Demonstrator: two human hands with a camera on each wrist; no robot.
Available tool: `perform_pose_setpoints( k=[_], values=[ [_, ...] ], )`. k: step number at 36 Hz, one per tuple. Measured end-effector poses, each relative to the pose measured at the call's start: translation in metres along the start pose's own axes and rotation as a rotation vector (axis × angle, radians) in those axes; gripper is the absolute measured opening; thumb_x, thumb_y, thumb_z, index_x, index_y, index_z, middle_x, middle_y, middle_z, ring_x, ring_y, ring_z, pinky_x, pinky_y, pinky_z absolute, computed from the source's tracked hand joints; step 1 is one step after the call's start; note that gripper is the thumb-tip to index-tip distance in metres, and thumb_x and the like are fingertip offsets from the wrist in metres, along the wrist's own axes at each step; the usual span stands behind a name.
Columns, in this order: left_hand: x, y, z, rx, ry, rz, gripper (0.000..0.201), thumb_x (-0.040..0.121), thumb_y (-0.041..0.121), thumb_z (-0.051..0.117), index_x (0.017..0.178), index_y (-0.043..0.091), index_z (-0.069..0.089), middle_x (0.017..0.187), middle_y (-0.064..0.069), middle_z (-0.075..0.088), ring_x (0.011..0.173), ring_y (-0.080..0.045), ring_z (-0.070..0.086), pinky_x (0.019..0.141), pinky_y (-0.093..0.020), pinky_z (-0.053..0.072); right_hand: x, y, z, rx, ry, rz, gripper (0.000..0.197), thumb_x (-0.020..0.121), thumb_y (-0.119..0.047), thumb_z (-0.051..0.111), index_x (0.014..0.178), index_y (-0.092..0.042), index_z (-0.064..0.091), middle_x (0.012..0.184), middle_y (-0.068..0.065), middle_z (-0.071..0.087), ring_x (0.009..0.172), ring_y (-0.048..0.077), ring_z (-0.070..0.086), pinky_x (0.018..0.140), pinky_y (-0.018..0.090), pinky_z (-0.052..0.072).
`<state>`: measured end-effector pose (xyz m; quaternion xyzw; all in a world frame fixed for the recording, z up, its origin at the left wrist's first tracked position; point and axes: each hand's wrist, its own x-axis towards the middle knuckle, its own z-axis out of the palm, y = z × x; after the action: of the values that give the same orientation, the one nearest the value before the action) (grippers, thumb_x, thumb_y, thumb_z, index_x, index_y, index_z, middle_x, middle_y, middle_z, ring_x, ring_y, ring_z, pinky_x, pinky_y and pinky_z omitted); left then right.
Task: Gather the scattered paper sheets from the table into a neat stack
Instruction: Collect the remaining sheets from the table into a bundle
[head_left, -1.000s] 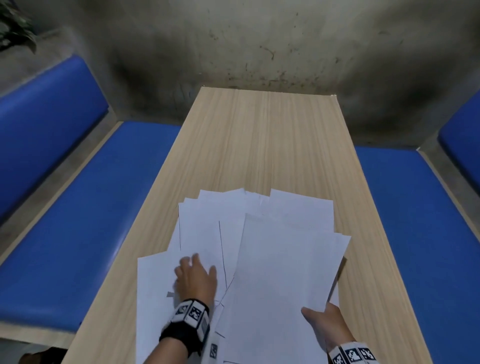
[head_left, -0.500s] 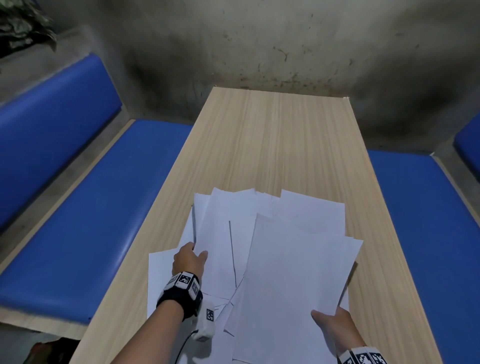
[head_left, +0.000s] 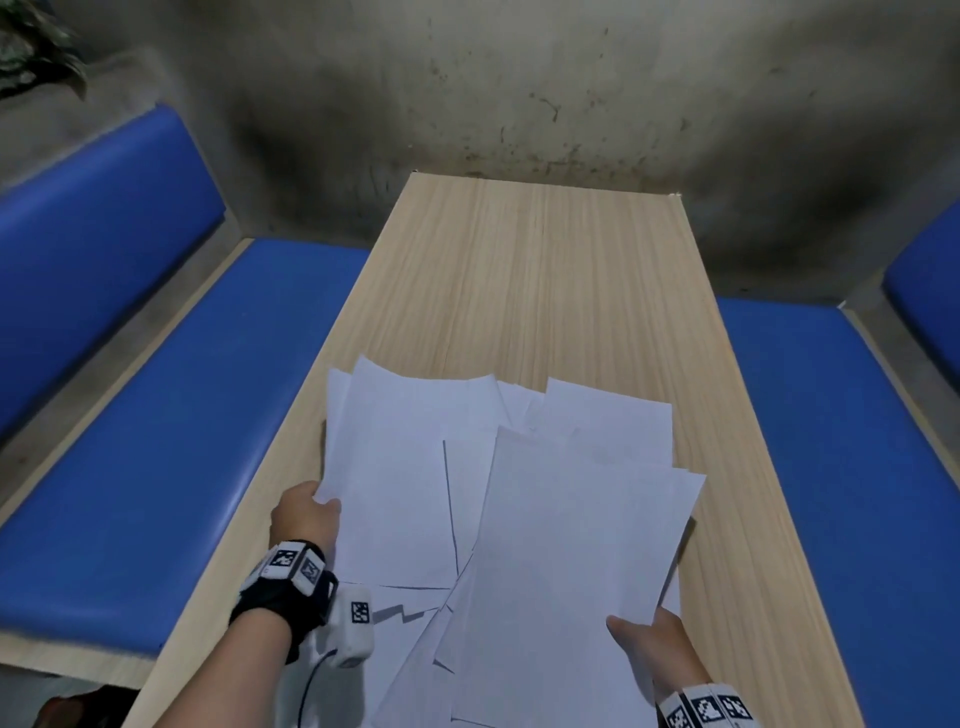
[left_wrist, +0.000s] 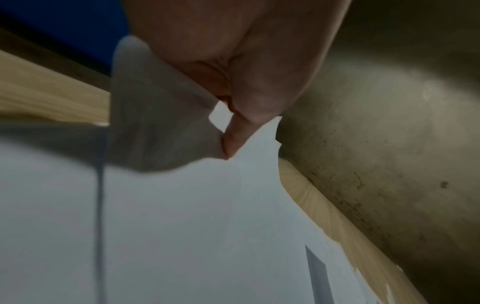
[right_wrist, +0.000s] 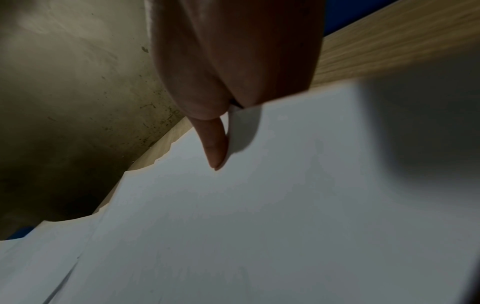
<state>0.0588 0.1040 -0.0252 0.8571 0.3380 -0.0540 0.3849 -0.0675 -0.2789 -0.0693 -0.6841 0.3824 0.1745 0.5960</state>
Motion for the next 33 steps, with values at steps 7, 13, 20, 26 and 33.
perform_pose_setpoints(
  k=[7, 13, 20, 26, 33],
  values=[
    [0.013, 0.012, 0.0, -0.365, -0.301, -0.304, 0.036, 0.077, 0.007, 0.075, 0.103, -0.009, 0.057, 0.091, -0.013, 0.065, 0.079, -0.028, 0.067, 0.069, -0.03, 0.045, 0.001, 0.0, -0.001, -0.017, -0.005, -0.001, 0.017, 0.08, 0.001, 0.062, 0.096, -0.002, 0.066, 0.093, 0.012, 0.073, 0.087, 0.029, 0.068, 0.075, 0.034, 0.053],
    [0.003, 0.015, 0.009, -0.172, -0.168, -0.106, 0.03, 0.08, 0.015, 0.072, 0.102, -0.005, 0.067, 0.103, -0.017, 0.072, 0.087, -0.034, 0.068, 0.085, -0.04, 0.055, 0.003, 0.001, -0.001, -0.04, -0.01, 0.014, 0.022, 0.08, -0.001, 0.062, 0.102, -0.001, 0.064, 0.095, 0.012, 0.073, 0.087, 0.029, 0.068, 0.07, 0.031, 0.052],
    [-0.023, 0.061, -0.052, -0.052, 0.089, 0.321, 0.023, 0.077, 0.032, 0.061, 0.07, 0.01, 0.064, 0.065, -0.017, 0.059, 0.056, -0.024, 0.046, 0.052, -0.031, 0.041, 0.007, 0.005, -0.001, -0.016, -0.021, 0.009, 0.025, 0.081, 0.0, 0.062, 0.105, 0.0, 0.064, 0.099, 0.014, 0.073, 0.091, 0.03, 0.068, 0.077, 0.034, 0.053],
    [-0.047, 0.089, -0.1, -0.239, 0.076, 0.496, 0.016, 0.083, 0.019, 0.075, 0.076, 0.005, 0.07, 0.072, -0.012, 0.068, 0.064, -0.021, 0.065, 0.065, -0.04, 0.053, 0.011, 0.009, -0.003, -0.025, -0.04, 0.012, 0.029, 0.078, -0.002, 0.064, 0.107, -0.001, 0.065, 0.1, 0.013, 0.074, 0.092, 0.031, 0.069, 0.09, 0.045, 0.053],
    [-0.069, 0.097, -0.094, -0.574, -0.186, 0.441, 0.01, 0.082, 0.01, 0.074, 0.089, 0.016, 0.071, 0.077, 0.008, 0.076, 0.065, -0.001, 0.071, 0.061, -0.02, 0.058, 0.002, 0.0, -0.004, -0.052, -0.055, 0.004, 0.021, 0.073, -0.007, 0.065, 0.093, -0.005, 0.069, 0.093, 0.013, 0.076, 0.09, 0.032, 0.07, 0.089, 0.047, 0.054]
  ],
)
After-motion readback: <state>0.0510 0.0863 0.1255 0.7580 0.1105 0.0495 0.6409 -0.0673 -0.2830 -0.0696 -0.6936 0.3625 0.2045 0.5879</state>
